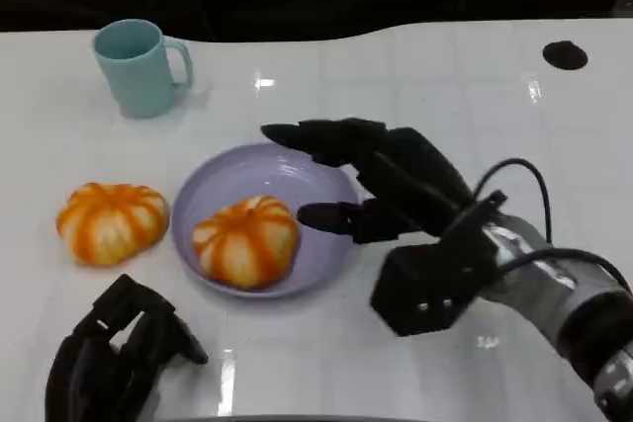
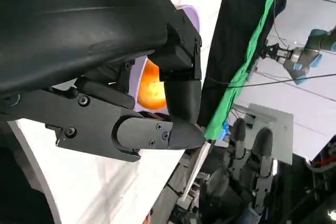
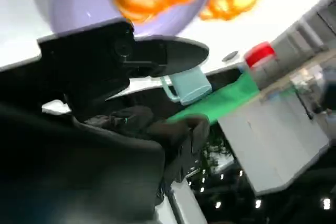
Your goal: Grasp the bread from the table and place it into the plate.
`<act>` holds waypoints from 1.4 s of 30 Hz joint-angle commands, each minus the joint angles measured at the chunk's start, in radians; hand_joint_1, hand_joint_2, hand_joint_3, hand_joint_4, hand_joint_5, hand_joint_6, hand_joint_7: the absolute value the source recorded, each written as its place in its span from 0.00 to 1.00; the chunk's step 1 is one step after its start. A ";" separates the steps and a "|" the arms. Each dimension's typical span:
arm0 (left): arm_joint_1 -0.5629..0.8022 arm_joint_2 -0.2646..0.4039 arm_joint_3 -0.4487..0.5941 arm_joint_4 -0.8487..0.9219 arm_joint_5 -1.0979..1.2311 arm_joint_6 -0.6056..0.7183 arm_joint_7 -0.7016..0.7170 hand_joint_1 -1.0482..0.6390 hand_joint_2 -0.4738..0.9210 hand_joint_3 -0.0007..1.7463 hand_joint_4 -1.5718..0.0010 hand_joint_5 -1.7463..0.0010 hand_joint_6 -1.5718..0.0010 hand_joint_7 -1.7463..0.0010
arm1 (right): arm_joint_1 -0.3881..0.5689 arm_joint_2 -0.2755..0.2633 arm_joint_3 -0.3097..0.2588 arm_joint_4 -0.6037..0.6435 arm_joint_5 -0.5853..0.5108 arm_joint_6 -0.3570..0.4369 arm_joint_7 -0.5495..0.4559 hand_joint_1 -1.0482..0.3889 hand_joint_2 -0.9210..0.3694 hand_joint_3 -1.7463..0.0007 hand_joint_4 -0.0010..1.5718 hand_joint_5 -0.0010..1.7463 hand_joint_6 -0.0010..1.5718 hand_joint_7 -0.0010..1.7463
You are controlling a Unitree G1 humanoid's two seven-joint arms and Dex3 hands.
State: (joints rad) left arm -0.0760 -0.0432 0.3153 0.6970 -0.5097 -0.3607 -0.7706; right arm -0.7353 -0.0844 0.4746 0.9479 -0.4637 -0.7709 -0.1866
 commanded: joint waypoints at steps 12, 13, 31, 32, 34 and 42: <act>-0.002 0.003 0.000 0.001 0.013 -0.026 0.014 0.26 1.00 0.14 0.59 0.00 0.68 0.12 | 0.283 0.006 -0.317 -0.321 0.786 0.351 0.868 0.30 0.00 0.78 0.39 0.10 0.37 0.07; -0.001 0.001 0.000 0.000 0.014 -0.028 0.016 0.26 1.00 0.14 0.59 0.00 0.68 0.12 | 0.304 0.009 -0.339 -0.340 0.821 0.396 0.893 0.30 0.00 0.78 0.41 0.11 0.39 0.08; 0.008 0.004 0.001 -0.025 0.006 0.005 0.018 0.27 1.00 0.14 0.59 0.00 0.68 0.12 | 0.604 0.016 -0.554 -0.606 1.103 0.907 1.032 0.33 0.00 0.75 0.45 0.99 0.42 0.81; 0.008 0.005 0.001 -0.025 0.005 0.007 0.016 0.27 1.00 0.15 0.59 0.00 0.68 0.12 | 0.615 0.015 -0.563 -0.610 1.106 0.919 1.033 0.34 0.00 0.75 0.46 1.00 0.41 0.84; 0.008 0.005 0.001 -0.025 0.003 0.012 0.013 0.27 1.00 0.14 0.59 0.00 0.68 0.11 | 0.626 0.016 -0.580 -0.610 1.111 0.940 1.032 0.35 0.00 0.74 0.49 1.00 0.42 0.89; 0.015 0.000 0.000 -0.037 0.005 0.006 0.017 0.27 1.00 0.14 0.59 0.00 0.68 0.11 | 0.660 0.002 -0.621 -0.633 1.108 1.010 1.002 0.36 0.00 0.78 0.55 1.00 0.46 0.92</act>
State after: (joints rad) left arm -0.0687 -0.0536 0.3120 0.6699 -0.5058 -0.3500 -0.7561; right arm -0.0929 -0.0656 -0.1208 0.3377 0.6393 0.2184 0.8354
